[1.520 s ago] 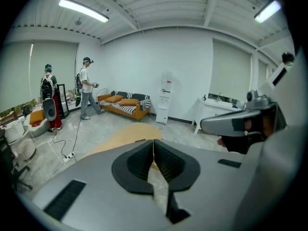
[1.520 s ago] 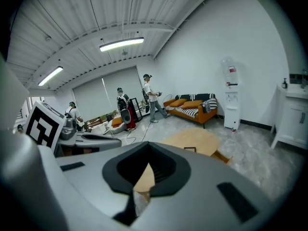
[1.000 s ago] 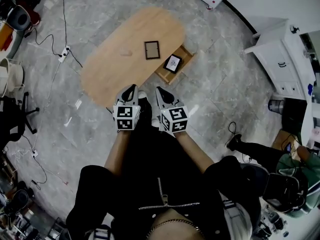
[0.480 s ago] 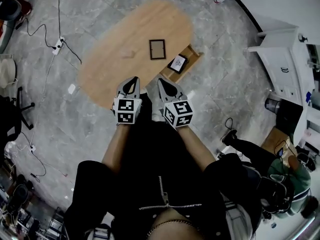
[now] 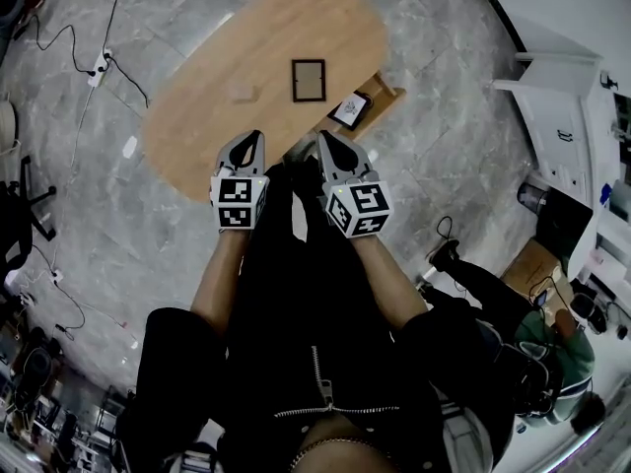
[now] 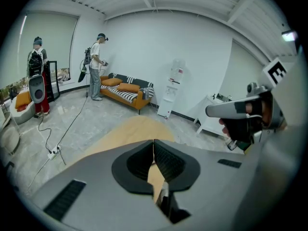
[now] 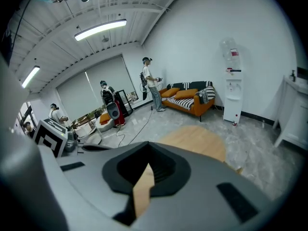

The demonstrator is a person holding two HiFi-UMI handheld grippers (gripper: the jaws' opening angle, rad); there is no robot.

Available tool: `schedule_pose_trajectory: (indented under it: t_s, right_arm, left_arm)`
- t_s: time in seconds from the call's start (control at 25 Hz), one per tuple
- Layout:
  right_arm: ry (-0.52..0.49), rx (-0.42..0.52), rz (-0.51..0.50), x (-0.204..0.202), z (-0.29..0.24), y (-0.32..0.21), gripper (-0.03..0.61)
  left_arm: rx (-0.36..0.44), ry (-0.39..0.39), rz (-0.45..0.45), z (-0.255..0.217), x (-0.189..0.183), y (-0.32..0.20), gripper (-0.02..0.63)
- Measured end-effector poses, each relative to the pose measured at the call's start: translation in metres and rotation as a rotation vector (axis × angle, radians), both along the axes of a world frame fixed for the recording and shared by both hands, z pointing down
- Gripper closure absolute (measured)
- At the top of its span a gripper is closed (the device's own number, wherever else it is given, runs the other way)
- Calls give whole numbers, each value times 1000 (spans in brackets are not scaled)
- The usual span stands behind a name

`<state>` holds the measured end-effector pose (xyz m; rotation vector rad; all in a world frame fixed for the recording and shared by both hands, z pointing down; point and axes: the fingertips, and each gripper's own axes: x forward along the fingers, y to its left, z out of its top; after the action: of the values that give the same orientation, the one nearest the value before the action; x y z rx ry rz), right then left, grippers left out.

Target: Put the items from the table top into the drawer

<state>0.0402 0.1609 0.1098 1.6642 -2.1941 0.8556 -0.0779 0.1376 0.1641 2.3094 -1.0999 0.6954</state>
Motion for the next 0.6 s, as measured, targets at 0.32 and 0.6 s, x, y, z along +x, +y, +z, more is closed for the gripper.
schedule_pose_trajectory:
  t_s: [0.32, 0.6]
  right_arm:
    - [35, 15, 9, 42, 18, -25, 569]
    - [31, -10, -44, 58, 40, -48, 569]
  left_arm:
    - [-21, -28, -68, 10, 23, -27, 598]
    - [-17, -45, -108, 22, 43, -47, 598]
